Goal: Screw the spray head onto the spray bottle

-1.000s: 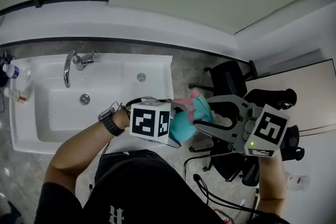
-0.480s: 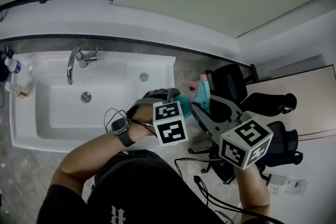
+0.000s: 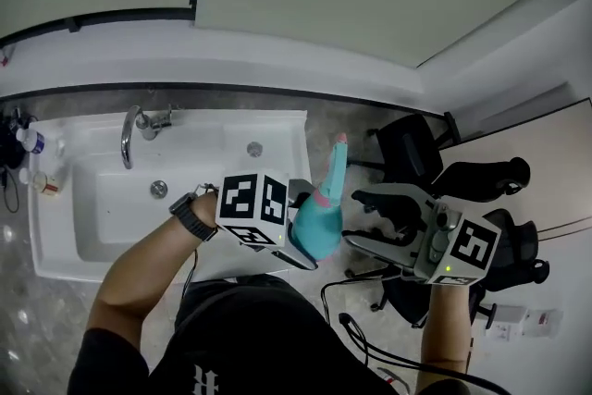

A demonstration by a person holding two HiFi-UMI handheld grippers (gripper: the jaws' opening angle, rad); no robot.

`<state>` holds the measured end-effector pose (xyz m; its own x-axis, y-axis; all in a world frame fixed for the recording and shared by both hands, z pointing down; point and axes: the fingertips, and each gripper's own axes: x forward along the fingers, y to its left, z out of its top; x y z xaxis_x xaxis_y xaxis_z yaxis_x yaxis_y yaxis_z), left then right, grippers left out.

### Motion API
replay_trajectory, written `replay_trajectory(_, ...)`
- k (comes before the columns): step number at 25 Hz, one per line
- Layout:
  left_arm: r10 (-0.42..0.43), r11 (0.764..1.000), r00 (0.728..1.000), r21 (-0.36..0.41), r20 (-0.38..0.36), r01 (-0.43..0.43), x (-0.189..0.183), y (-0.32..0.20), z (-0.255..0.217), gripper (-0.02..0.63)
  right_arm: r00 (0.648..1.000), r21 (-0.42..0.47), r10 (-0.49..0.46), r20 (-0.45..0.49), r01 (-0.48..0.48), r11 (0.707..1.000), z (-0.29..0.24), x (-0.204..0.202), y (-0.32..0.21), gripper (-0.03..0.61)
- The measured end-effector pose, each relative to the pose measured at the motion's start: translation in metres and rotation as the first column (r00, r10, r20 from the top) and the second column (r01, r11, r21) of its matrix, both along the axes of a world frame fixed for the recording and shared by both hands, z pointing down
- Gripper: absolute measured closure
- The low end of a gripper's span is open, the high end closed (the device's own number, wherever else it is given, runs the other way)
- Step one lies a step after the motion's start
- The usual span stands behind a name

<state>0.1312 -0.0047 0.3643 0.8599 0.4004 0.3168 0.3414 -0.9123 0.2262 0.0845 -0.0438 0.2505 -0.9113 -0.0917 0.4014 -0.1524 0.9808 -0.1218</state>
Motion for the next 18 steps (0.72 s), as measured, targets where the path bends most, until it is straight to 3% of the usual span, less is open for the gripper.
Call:
replay_trajectory(3, 0.099, 0.995, 0.995, 0.013, -0.012, -0.099, -0.006, 0.013, -0.010, 0.202, 0.990, -0.085, -0.075, 0.119, 0.085, 0.993, -0.003, -0.012, -0.006, 0.399)
replay_trajectory(6, 0.133, 0.991, 0.991, 0.025, 0.013, -0.134, -0.007, 0.018, -0.011, 0.202, 0.976, -0.143, -0.106, 0.190, 0.134, 0.981, -0.005, -0.023, -0.012, 0.399)
replay_trajectory(9, 0.111, 0.993, 0.993, 0.039, 0.040, -0.113, -0.008, 0.016, -0.012, 0.202, 0.966, -0.194, -0.106, 0.236, 0.154, 0.969, -0.003, -0.029, -0.012, 0.400)
replay_trajectory(13, 0.046, 0.995, 0.995, 0.081, 0.092, -0.054, -0.009, 0.005, -0.008, 0.202, 0.953, -0.312, -0.014, 0.304, 0.113, 0.943, -0.005, -0.032, -0.020, 0.442)
replay_trajectory(15, 0.008, 0.995, 0.992, 0.098, 0.129, -0.020, -0.009, -0.001, -0.003, 0.202, 0.960, -0.329, 0.033, 0.278, 0.063, 0.942, -0.002, -0.035, -0.024, 0.442)
replay_trajectory(18, -0.124, 0.987, 0.969, 0.129, 0.213, 0.098, -0.007, -0.017, 0.009, 0.202, 0.980, -0.242, 0.137, 0.142, -0.100, 0.965, 0.006, -0.040, -0.030, 0.446)
